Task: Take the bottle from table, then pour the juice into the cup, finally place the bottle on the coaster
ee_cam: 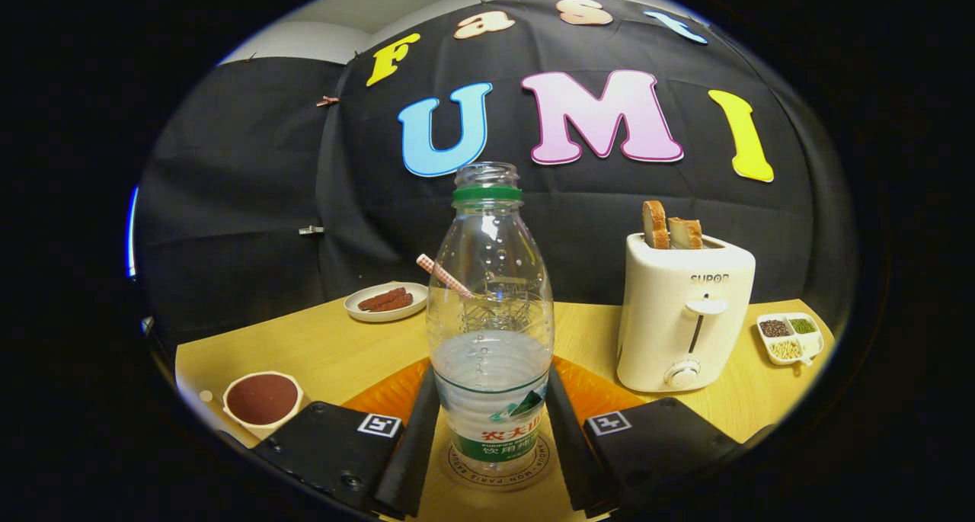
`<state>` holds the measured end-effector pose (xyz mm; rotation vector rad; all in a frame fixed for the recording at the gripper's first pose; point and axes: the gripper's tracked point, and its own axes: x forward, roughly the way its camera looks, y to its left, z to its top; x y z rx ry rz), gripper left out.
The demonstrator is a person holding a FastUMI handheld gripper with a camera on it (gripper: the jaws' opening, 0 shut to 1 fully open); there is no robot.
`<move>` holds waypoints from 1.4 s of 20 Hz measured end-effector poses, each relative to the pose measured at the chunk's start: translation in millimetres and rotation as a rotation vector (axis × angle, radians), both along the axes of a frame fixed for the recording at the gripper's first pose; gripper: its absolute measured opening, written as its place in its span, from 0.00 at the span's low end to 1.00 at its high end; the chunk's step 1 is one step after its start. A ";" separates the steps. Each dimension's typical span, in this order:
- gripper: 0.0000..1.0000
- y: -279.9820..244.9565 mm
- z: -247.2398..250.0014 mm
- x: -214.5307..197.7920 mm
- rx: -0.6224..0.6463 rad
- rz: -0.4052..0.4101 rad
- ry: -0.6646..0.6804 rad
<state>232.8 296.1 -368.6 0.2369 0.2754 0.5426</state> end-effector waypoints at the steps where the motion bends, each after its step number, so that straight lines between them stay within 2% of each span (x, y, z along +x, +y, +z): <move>1: 0.74 0.1 0.9 -0.6 -0.004 -0.002 0.000; 5: 0.80 4.4 -14.4 -11.3 -0.020 0.024 0.062; 7: 0.85 -0.1 -15.1 -11.2 -0.018 0.011 0.073; 8: 0.93 -2.9 -13.8 -12.3 -0.016 0.002 0.079; 9: 0.97 -3.6 -11.1 -15.4 -0.005 0.005 0.089; 13: 0.98 -20.6 1.6 -39.8 -0.023 -0.008 0.142; 20: 0.98 -68.5 81.1 -89.2 -0.049 -0.052 0.130; 28: 0.98 -111.9 189.8 -102.8 -0.082 -0.142 0.037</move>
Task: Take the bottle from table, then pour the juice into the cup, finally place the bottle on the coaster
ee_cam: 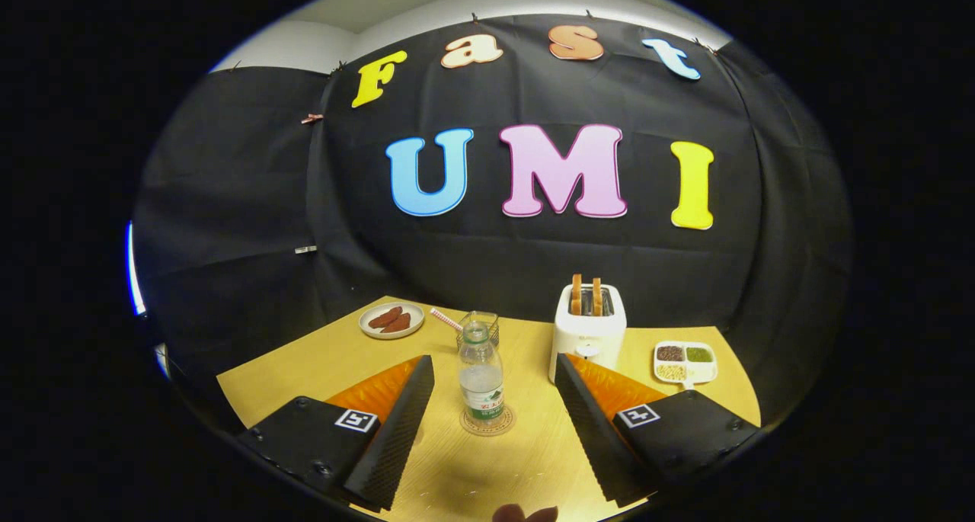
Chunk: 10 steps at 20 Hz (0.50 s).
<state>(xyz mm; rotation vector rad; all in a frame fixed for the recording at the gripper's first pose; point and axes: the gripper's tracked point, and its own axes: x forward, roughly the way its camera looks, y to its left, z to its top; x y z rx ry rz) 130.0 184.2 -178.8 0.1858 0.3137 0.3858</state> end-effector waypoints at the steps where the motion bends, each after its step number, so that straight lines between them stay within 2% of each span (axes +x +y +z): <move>1: 0.98 -8.3 12.4 -0.8 -0.001 -0.020 -0.016; 10: 0.97 -97.1 104.4 -20.3 -0.049 -0.224 -0.169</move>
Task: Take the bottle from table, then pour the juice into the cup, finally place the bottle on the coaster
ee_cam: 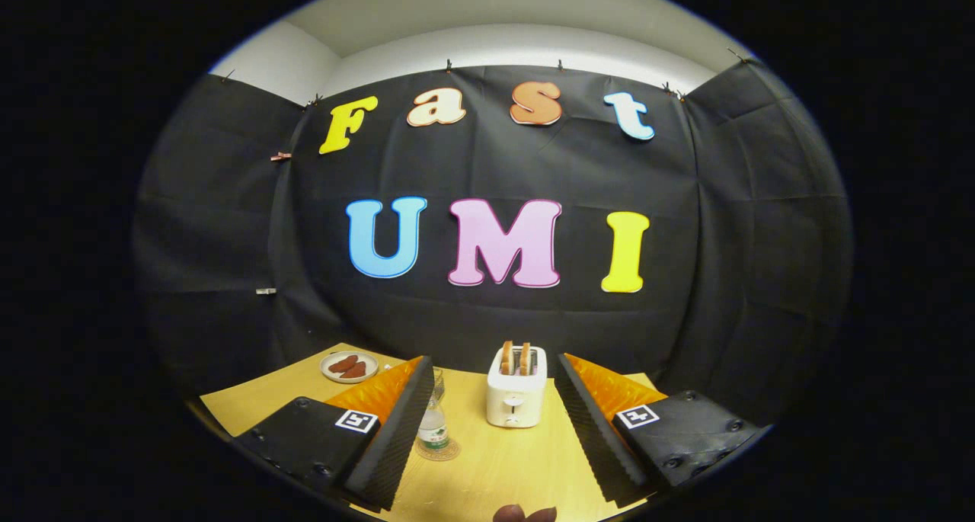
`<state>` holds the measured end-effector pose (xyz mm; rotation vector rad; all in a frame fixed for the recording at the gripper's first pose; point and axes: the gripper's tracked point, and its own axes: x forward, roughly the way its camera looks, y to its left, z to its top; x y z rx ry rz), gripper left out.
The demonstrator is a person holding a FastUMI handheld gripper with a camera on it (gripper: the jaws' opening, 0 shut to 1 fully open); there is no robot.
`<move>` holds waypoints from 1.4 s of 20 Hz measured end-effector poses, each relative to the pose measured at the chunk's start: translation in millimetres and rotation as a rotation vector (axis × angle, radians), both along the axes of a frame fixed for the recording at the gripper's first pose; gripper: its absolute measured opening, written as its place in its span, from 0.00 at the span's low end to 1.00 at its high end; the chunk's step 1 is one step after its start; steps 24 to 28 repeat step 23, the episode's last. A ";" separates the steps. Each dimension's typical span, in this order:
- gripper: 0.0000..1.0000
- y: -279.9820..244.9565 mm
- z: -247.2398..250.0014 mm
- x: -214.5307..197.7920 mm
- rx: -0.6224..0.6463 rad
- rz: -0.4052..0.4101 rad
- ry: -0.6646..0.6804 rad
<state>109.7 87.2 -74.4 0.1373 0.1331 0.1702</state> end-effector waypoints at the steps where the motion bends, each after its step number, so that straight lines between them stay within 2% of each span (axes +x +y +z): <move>1: 0.97 -6.0 6.5 -3.8 -0.010 -0.011 -0.008; 12: 0.95 -11.4 23.4 -29.5 -0.043 -0.052 -0.027; 28: 0.95 -16.6 20.2 -36.4 -0.067 -0.077 -0.008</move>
